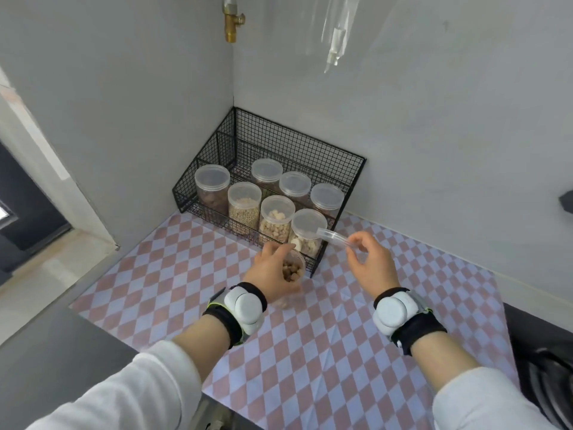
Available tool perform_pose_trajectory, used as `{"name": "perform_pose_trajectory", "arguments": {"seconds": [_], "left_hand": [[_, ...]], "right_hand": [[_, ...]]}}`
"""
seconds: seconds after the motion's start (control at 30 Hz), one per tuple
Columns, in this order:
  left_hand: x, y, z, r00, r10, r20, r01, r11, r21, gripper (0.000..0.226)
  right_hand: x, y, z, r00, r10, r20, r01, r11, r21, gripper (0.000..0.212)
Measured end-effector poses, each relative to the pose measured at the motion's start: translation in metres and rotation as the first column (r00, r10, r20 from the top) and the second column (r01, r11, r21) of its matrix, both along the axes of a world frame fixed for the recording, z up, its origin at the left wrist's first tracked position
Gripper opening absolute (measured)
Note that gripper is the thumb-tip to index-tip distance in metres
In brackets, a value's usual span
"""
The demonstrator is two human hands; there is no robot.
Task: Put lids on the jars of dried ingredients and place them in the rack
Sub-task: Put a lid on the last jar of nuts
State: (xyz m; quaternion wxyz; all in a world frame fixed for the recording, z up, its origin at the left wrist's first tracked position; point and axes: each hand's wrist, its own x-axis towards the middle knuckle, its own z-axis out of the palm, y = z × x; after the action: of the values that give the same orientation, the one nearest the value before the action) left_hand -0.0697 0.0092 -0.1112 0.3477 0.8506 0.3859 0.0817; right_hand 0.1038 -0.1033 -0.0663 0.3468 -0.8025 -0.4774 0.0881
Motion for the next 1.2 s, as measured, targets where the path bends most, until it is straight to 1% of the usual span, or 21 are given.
{"name": "perform_pose_trajectory", "arguments": {"seconds": [0.07,0.17,0.23,0.3,0.33,0.37,0.4,0.43,0.47,0.5,0.53,0.57,0.67,0.73,0.77,0.83,0.9,0.93,1.0,1.1,1.2], "left_hand": [[0.010,-0.013,-0.006,0.999,-0.046,-0.015,0.046,0.999,0.012,0.088],[0.010,-0.020,-0.014,0.999,-0.009,0.035,0.009,1.000,0.008,0.094],[0.006,-0.024,-0.018,0.993,0.046,0.106,-0.044,0.999,-0.026,0.096],[0.005,-0.031,-0.024,0.985,0.073,0.156,-0.056,0.992,-0.113,0.101],[0.005,-0.033,-0.027,0.982,0.084,0.169,-0.059,0.987,-0.150,0.104],[0.004,-0.034,-0.031,0.978,0.091,0.186,-0.058,0.982,-0.178,0.107],[0.003,-0.035,-0.034,0.976,0.094,0.198,-0.053,0.978,-0.203,0.109],[0.003,-0.035,-0.036,0.974,0.093,0.207,-0.046,0.975,-0.219,0.110],[0.003,-0.035,-0.037,0.974,0.086,0.212,-0.034,0.971,-0.235,0.111],[0.003,-0.033,-0.039,0.973,0.077,0.217,-0.020,0.968,-0.251,0.112],[0.003,-0.031,-0.039,0.972,0.074,0.224,-0.011,0.962,-0.272,0.113],[0.003,-0.030,-0.040,0.971,0.070,0.229,0.001,0.955,-0.296,0.113],[0.002,-0.023,-0.045,0.972,0.076,0.222,0.012,0.929,-0.369,0.115],[0.001,-0.019,-0.049,0.975,0.072,0.211,0.018,0.918,-0.397,0.108],[0.000,-0.017,-0.052,0.974,0.076,0.212,0.020,0.909,-0.416,0.103],[0.000,-0.018,-0.052,0.974,0.070,0.213,0.033,0.894,-0.447,0.099],[0.001,-0.017,-0.054,0.972,0.064,0.225,0.049,0.884,-0.464,0.101],[0.001,-0.016,-0.056,0.971,0.062,0.232,0.054,0.885,-0.463,0.102],[0.000,-0.015,-0.056,0.972,0.049,0.232,0.063,0.890,-0.452,0.104],[0.000,-0.012,-0.054,0.968,0.011,0.251,0.102,0.896,-0.432,0.104],[0.001,-0.011,-0.053,0.963,0.005,0.270,0.118,0.891,-0.439,0.093]], "right_hand": [[0.001,-0.006,-0.002,0.995,-0.022,-0.099,0.027,0.998,0.048,0.010],[-0.007,-0.004,-0.002,0.953,-0.028,-0.300,0.049,0.997,0.062,0.010],[-0.012,-0.004,-0.001,0.892,-0.054,-0.449,0.084,0.995,0.047,0.021],[-0.011,-0.010,-0.004,0.795,-0.115,-0.596,0.146,0.989,0.005,0.020],[-0.011,-0.010,-0.005,0.717,-0.149,-0.681,0.172,0.985,-0.034,0.016],[-0.012,-0.009,-0.006,0.602,-0.184,-0.777,0.196,0.977,-0.080,0.012],[-0.014,-0.008,-0.008,0.460,-0.223,-0.859,0.207,0.968,-0.141,0.010],[-0.016,-0.007,-0.009,0.329,-0.256,-0.909,0.201,0.959,-0.198,0.009],[-0.018,-0.005,-0.011,0.225,-0.284,-0.932,0.187,0.952,-0.244,0.009],[-0.020,-0.003,-0.014,0.160,-0.305,-0.939,0.169,0.945,-0.279,0.010],[-0.022,0.000,-0.017,0.137,-0.324,-0.936,0.147,0.941,-0.304,0.010],[-0.024,0.001,-0.019,0.143,-0.342,-0.929,0.137,0.936,-0.323,0.010],[-0.028,0.009,-0.028,0.241,-0.386,-0.891,0.168,0.920,-0.353,0.009],[-0.030,0.015,-0.032,0.340,-0.411,-0.846,0.161,0.911,-0.379,0.008],[-0.030,0.018,-0.034,0.412,-0.421,-0.808,0.142,0.906,-0.400,0.009],[-0.031,0.020,-0.037,0.545,-0.414,-0.729,0.117,0.899,-0.422,0.024],[-0.032,0.023,-0.039,0.645,-0.382,-0.662,0.067,0.891,-0.449,0.036],[-0.033,0.025,-0.040,0.677,-0.362,-0.641,0.030,0.884,-0.466,0.039],[-0.033,0.028,-0.042,0.687,-0.325,-0.650,-0.015,0.888,-0.460,0.045],[-0.032,0.028,-0.045,0.690,-0.243,-0.682,-0.059,0.920,-0.388,0.048],[-0.032,0.027,-0.045,0.756,-0.107,-0.646,-0.146,0.934,-0.326,0.050]]}}
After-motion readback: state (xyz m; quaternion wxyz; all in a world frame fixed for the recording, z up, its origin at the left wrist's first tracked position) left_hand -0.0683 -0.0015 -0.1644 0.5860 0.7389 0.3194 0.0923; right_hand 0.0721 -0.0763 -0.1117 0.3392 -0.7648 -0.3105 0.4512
